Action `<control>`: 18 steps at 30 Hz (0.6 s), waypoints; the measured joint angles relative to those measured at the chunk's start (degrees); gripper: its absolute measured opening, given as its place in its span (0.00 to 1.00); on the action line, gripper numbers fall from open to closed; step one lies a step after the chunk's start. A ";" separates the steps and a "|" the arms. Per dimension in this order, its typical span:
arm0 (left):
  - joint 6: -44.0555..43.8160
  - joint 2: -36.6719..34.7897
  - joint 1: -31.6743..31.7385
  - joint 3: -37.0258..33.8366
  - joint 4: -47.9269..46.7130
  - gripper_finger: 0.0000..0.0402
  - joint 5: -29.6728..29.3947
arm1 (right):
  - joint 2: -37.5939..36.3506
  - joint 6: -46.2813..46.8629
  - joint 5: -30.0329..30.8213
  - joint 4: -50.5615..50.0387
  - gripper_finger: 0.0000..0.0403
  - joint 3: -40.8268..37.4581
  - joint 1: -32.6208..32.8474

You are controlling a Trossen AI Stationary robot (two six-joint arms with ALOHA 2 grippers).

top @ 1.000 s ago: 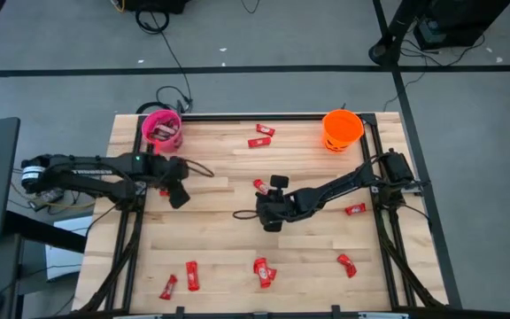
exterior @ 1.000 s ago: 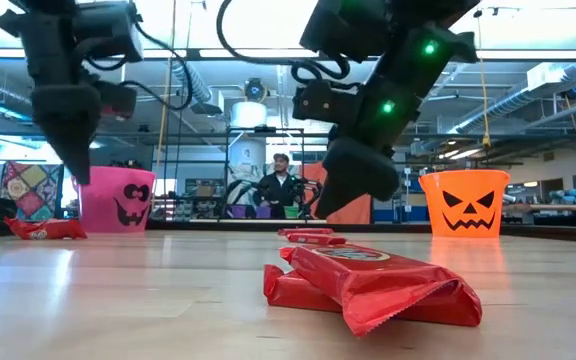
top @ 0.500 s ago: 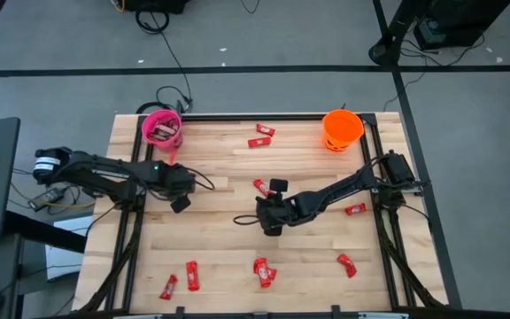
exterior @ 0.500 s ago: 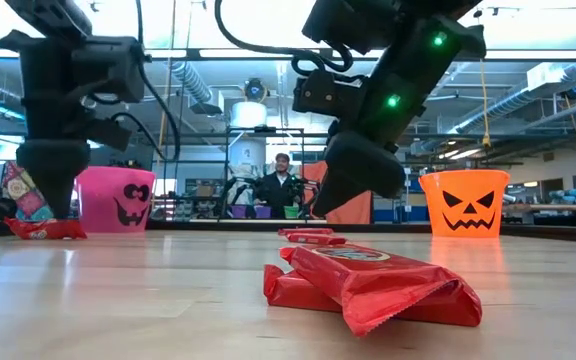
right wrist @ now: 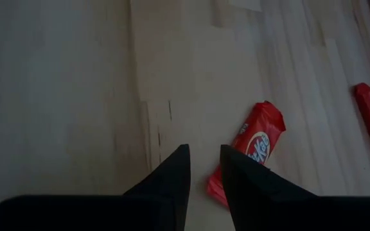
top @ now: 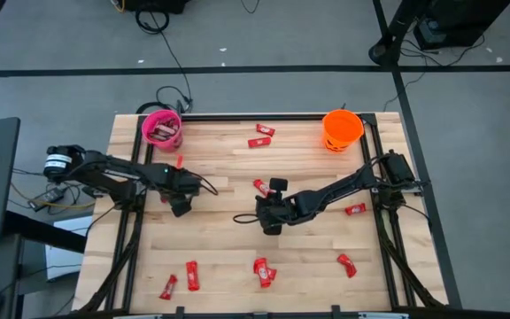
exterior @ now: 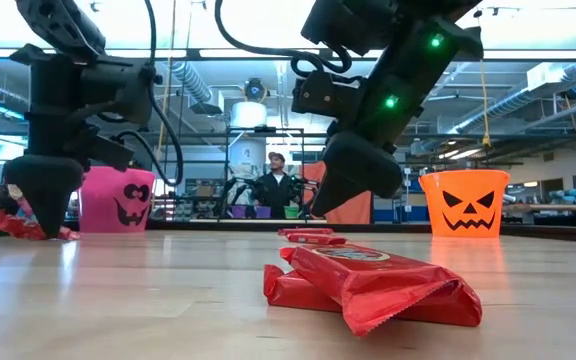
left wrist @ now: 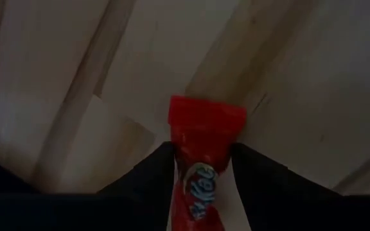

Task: Sort candy by brand, put in halloween buckets
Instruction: Put the red chocolate bar into the orange bucket

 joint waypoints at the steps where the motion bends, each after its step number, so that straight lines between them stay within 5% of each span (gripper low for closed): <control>1: -0.11 0.60 0.00 0.00 0.60 0.40 -0.19 | 0.00 0.00 0.00 0.00 0.25 0.00 0.00; 6: -1.44 4.12 -0.01 0.31 1.78 0.36 -1.57 | 0.00 0.15 -0.02 0.01 0.25 0.00 0.00; 14: -2.80 4.36 0.15 1.93 2.23 0.12 -4.66 | 0.00 -0.02 0.19 0.48 0.25 0.00 -0.20; 18: -3.07 3.01 0.04 4.06 4.60 0.10 -7.55 | 0.00 -0.07 3.87 1.66 0.25 0.00 -0.20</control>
